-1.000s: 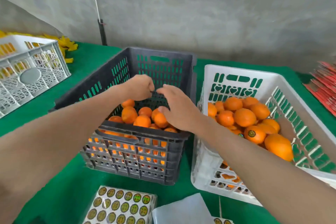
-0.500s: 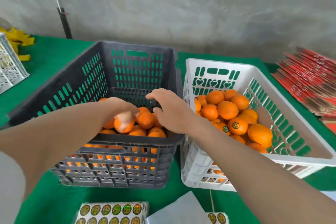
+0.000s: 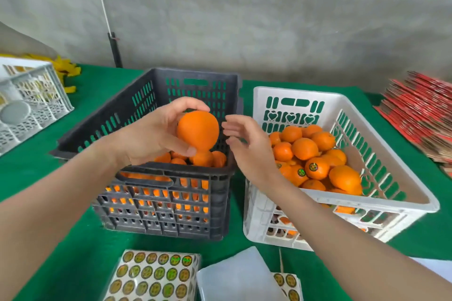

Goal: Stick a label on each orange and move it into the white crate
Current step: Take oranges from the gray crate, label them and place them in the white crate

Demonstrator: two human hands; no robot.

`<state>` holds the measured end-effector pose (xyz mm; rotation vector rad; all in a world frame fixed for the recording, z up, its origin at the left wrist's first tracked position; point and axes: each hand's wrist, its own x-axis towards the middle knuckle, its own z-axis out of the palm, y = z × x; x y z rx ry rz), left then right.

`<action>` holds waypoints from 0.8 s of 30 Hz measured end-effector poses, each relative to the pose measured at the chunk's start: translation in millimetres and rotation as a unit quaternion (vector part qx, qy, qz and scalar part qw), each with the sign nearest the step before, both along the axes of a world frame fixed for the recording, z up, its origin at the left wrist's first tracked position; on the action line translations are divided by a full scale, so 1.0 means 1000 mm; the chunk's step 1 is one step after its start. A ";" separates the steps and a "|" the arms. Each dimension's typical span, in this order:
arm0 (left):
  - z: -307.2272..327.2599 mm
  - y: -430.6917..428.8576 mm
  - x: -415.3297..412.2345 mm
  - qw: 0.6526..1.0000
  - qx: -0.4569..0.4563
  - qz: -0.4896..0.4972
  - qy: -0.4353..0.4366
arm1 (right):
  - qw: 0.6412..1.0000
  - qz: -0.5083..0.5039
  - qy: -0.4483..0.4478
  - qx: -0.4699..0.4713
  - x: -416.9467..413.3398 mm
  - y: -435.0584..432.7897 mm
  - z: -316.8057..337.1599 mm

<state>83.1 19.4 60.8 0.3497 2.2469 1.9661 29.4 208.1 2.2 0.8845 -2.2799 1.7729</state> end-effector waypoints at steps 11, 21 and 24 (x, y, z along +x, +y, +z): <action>-0.033 0.114 0.036 0.963 0.118 0.085 -0.229 | 0.997 0.048 0.034 0.041 0.072 0.094 -0.014; -0.109 0.141 0.056 0.956 0.132 0.024 -0.261 | 0.957 0.107 -0.252 0.096 0.067 0.124 -0.059; -0.131 0.143 0.064 0.957 0.143 0.038 -0.251 | 0.936 0.128 -0.308 0.115 0.063 0.127 -0.075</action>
